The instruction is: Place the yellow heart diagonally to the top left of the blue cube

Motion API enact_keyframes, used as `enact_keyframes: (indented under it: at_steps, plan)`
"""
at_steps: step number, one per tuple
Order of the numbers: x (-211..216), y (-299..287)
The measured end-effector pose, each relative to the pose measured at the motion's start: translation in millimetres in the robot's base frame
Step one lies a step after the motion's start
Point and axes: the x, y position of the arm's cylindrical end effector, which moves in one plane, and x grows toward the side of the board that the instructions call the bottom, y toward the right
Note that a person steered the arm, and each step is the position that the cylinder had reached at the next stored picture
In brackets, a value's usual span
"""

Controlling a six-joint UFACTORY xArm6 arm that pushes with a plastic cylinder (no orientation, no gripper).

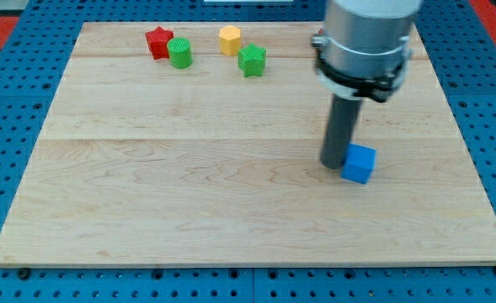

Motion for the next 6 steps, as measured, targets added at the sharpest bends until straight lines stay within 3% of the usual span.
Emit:
enact_keyframes:
  at_steps: [1, 4, 6]
  plan:
    - [-2.6, 16.4]
    - [-79.4, 56.2]
    - [-70.5, -30.5]
